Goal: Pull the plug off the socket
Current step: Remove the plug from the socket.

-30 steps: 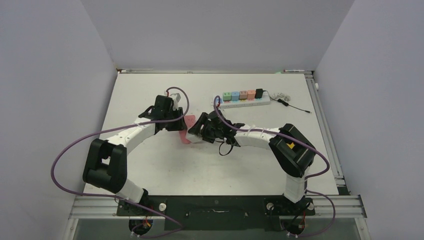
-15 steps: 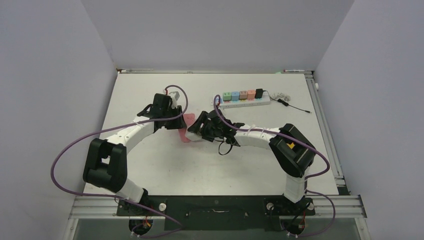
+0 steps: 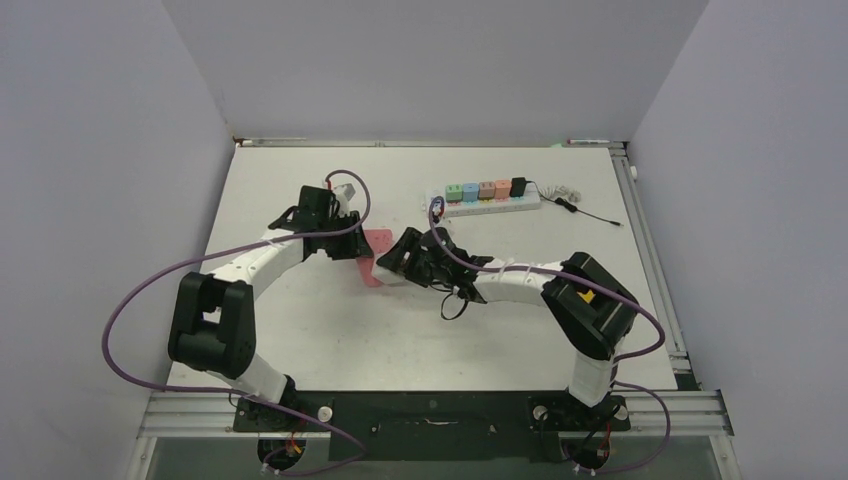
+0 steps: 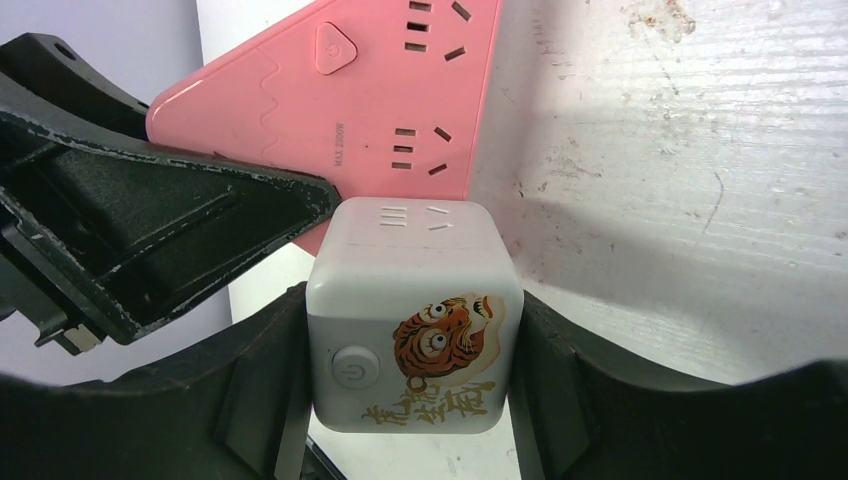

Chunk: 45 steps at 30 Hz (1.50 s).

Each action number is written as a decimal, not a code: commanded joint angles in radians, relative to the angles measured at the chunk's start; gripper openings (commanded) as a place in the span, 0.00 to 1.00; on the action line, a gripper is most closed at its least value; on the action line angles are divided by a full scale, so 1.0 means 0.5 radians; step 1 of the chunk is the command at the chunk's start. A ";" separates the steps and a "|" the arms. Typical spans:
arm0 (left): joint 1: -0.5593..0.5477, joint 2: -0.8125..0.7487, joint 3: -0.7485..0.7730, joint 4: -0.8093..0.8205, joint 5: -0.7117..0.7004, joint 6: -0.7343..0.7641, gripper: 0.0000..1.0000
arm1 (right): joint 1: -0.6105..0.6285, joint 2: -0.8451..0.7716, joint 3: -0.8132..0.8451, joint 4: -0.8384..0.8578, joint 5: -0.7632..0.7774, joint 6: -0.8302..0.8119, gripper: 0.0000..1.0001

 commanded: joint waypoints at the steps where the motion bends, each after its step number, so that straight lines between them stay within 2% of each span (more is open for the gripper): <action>1: 0.062 0.011 0.124 -0.002 0.060 0.026 0.00 | -0.003 -0.137 -0.134 0.065 0.137 -0.170 0.05; 24: 0.132 0.023 0.111 0.004 0.080 0.014 0.00 | -0.005 -0.337 -0.312 0.094 0.170 -0.239 0.05; 38: 0.143 -0.053 0.093 -0.003 -0.009 0.027 0.00 | -0.024 -0.456 -0.303 -0.002 0.200 -0.264 0.05; 45: 0.163 -0.134 0.058 0.054 0.017 0.015 0.00 | -0.045 -0.578 -0.293 -0.153 0.344 -0.328 0.05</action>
